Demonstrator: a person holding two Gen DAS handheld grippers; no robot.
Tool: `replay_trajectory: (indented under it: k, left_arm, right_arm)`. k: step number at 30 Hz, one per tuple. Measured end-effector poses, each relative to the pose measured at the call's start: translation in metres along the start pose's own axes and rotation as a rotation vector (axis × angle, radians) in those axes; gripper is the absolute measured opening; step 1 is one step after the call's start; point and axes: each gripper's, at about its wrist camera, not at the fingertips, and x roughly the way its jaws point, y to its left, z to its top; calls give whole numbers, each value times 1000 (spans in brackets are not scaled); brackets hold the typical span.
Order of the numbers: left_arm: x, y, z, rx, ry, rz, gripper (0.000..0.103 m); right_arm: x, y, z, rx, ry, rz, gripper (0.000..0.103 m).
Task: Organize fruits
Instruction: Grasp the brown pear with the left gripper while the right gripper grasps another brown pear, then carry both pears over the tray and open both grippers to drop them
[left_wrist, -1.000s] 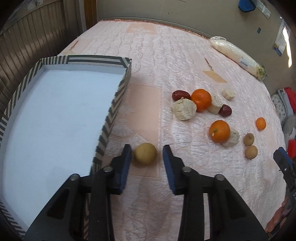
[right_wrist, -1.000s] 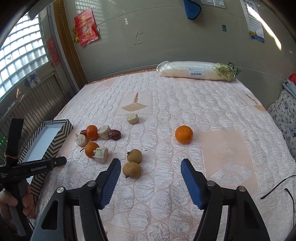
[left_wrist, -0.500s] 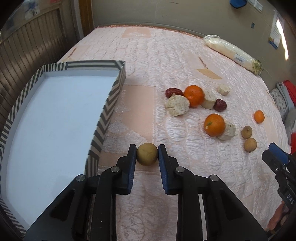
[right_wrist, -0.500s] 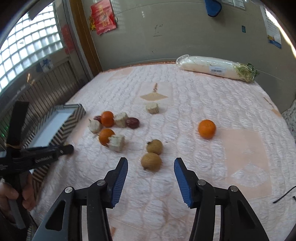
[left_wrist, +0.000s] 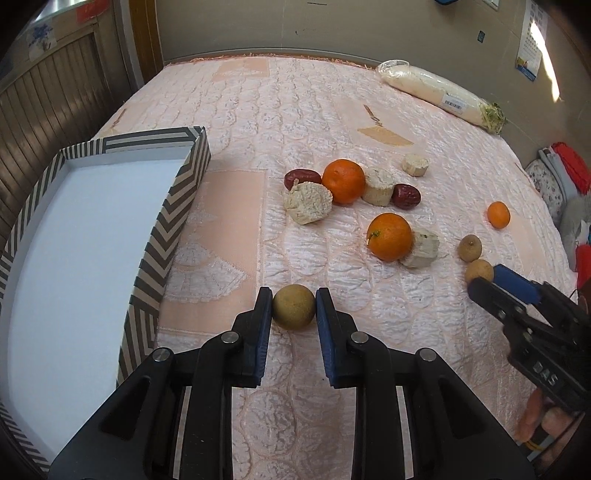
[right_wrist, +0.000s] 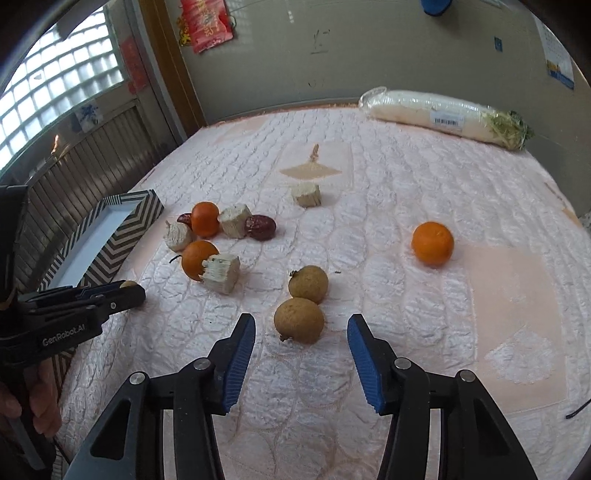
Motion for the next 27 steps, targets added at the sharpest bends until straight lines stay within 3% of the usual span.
replay_trajectory:
  k: [1, 2, 3, 15, 27]
  left_arm:
    - [0, -1, -1, 2, 2, -3, 23]
    - [0, -2, -2, 4, 4, -4, 23]
    - [1, -2, -2, 5, 5, -3, 23]
    - [-22, 6, -5, 0, -39, 22, 23]
    - [-49, 58, -9, -53, -94, 116, 23]
  right_arm:
    - [3, -2, 0, 12, -3, 0, 50]
    - [6, -3, 0, 18, -6, -1, 42]
    - [7, -2, -1, 9, -20, -13, 28]
    - [-17, 21, -1, -33, -56, -8, 28]
    - [-15, 90, 7, -130, -66, 125, 28]
